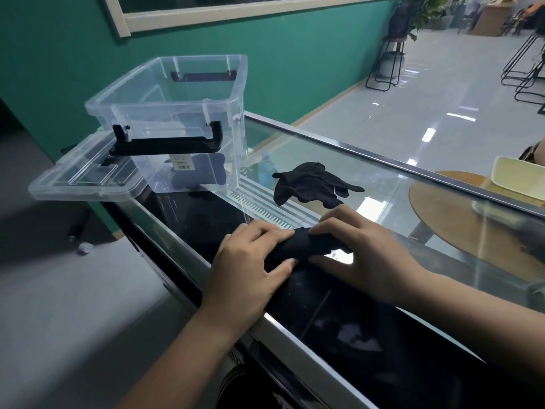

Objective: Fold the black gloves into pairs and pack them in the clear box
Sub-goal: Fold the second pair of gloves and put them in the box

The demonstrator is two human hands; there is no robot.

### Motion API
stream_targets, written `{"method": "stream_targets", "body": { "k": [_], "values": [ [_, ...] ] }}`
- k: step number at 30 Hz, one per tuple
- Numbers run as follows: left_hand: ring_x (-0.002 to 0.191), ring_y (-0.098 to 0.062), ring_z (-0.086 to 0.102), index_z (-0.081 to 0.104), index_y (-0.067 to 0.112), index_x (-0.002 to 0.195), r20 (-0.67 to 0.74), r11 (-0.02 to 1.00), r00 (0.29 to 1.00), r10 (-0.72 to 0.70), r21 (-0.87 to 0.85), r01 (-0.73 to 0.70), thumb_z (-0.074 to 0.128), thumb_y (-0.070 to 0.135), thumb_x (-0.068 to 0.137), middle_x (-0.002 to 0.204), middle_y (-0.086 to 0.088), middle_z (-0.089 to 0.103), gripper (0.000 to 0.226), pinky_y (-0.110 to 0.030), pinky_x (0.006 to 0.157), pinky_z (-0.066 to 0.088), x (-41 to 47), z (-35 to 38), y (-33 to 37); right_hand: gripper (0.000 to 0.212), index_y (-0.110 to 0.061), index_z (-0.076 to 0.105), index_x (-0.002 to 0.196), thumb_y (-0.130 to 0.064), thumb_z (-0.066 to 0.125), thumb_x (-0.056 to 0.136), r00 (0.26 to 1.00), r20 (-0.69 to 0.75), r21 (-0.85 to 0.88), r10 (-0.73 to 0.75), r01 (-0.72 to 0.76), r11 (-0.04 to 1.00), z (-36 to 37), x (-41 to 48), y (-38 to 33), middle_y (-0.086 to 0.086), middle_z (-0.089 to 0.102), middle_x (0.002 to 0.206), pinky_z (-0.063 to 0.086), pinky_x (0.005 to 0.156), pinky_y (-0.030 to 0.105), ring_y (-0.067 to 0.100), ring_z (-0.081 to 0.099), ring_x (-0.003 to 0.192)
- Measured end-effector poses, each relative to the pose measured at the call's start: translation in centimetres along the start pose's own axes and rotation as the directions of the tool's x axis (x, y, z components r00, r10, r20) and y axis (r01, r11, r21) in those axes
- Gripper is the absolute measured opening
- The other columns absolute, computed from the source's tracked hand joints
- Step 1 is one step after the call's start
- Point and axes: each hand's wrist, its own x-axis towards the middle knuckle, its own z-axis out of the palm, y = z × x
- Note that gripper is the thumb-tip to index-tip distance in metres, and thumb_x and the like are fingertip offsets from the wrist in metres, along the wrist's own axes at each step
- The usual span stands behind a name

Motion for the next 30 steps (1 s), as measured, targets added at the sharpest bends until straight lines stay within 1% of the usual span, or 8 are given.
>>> {"method": "stream_targets", "body": {
  "k": [1, 4, 6, 16, 20, 23, 26, 30],
  "values": [
    [0.110, -0.008, 0.063, 0.077, 0.031, 0.130, 0.007, 1.000, 1.000, 0.000, 0.001, 0.000, 0.079, 0.038, 0.089, 0.116, 0.020, 0.067, 0.042, -0.041, 0.099, 0.054, 0.1, 0.0, 0.0, 0.036, -0.018, 0.071, 0.125, -0.028, 0.083, 0.093, 1.000, 0.008, -0.001, -0.010, 0.010, 1.000, 0.0, 0.0, 0.1, -0.003, 0.062, 0.119, 0.047, 0.082, 0.010, -0.005, 0.058, 0.092],
    [0.111, -0.009, 0.064, 0.075, 0.031, 0.133, 0.019, 1.000, 1.000, 0.002, 0.003, -0.002, 0.084, 0.029, 0.091, 0.118, 0.019, 0.067, 0.044, -0.040, 0.101, 0.055, 0.1, 0.0, 0.1, 0.037, -0.017, 0.071, 0.131, -0.030, 0.079, 0.097, 1.000, 0.014, -0.014, -0.023, 0.023, 1.000, 0.0, 0.0, 0.4, -0.001, 0.063, 0.123, 0.059, 0.085, 0.033, 0.014, 0.068, 0.099],
    [0.109, -0.009, 0.064, 0.075, 0.029, 0.134, 0.016, 0.999, 1.000, 0.024, 0.027, -0.025, 0.084, 0.026, 0.091, 0.117, 0.018, 0.069, 0.044, -0.038, 0.100, 0.057, 0.1, 0.0, 0.2, 0.037, -0.018, 0.071, 0.133, -0.031, 0.077, 0.099, 1.000, 0.011, -0.017, -0.023, 0.024, 1.000, 0.0, 0.1, 0.3, -0.001, 0.064, 0.124, 0.061, 0.085, 0.037, 0.017, 0.069, 0.100],
    [0.105, -0.009, 0.068, 0.075, 0.030, 0.132, 0.010, 0.989, 0.991, 0.137, 0.057, -0.137, 0.081, 0.030, 0.095, 0.112, 0.014, 0.071, 0.038, -0.036, 0.093, 0.060, 1.8, -2.6, 0.3, 0.031, -0.028, 0.077, 0.125, -0.032, 0.082, 0.095, 1.000, -0.023, -0.024, -0.005, 0.005, 1.000, -1.4, 1.9, -1.3, -0.010, 0.069, 0.111, 0.058, 0.076, 0.032, 0.009, 0.070, 0.087],
    [0.106, -0.013, 0.071, 0.076, 0.029, 0.133, -0.029, 0.977, 0.981, 0.194, 0.096, -0.190, 0.081, 0.030, 0.095, 0.116, 0.009, 0.074, 0.038, -0.040, 0.094, 0.061, 5.5, -6.7, 0.1, 0.028, -0.027, 0.079, 0.120, -0.035, 0.081, 0.093, 0.992, -0.097, -0.037, -0.085, 0.082, 0.996, -3.8, 6.6, -3.4, -0.007, 0.072, 0.110, 0.058, 0.076, 0.027, 0.007, 0.069, 0.086],
    [0.100, -0.017, 0.075, 0.079, 0.024, 0.129, -0.094, 0.969, 0.970, 0.225, 0.130, -0.212, 0.086, 0.025, 0.091, 0.112, 0.004, 0.077, 0.038, -0.041, 0.092, 0.062, 9.1, -10.7, -0.2, 0.026, -0.025, 0.081, 0.115, -0.029, 0.086, 0.090, 0.977, -0.176, -0.062, -0.123, 0.114, 0.992, -5.6, 11.8, -5.0, -0.004, 0.071, 0.102, 0.056, 0.069, 0.027, 0.008, 0.066, 0.075],
    [0.100, -0.021, 0.076, 0.080, 0.019, 0.127, -0.148, 0.950, 0.954, 0.262, 0.211, -0.229, 0.088, 0.021, 0.089, 0.114, -0.001, 0.080, 0.039, -0.037, 0.094, 0.061, 12.4, -14.5, -0.7, 0.025, -0.022, 0.082, 0.113, -0.028, 0.086, 0.089, 0.965, -0.210, -0.092, -0.158, 0.141, 0.986, -6.7, 16.9, -6.3, 0.000, 0.072, 0.097, 0.055, 0.072, 0.031, 0.017, 0.066, 0.076],
    [0.101, -0.023, 0.074, 0.081, 0.020, 0.124, -0.160, 0.941, 0.955, 0.249, 0.273, -0.200, 0.085, 0.023, 0.091, 0.111, -0.003, 0.080, 0.033, -0.039, 0.096, 0.058, 16.4, -18.4, -2.7, 0.023, -0.022, 0.083, 0.108, -0.027, 0.085, 0.085, 0.958, -0.242, -0.102, -0.151, 0.129, 0.986, -6.6, 23.2, -7.5, -0.001, 0.069, 0.089, 0.040, 0.063, 0.014, 0.014, 0.058, 0.072]
  ]
}}
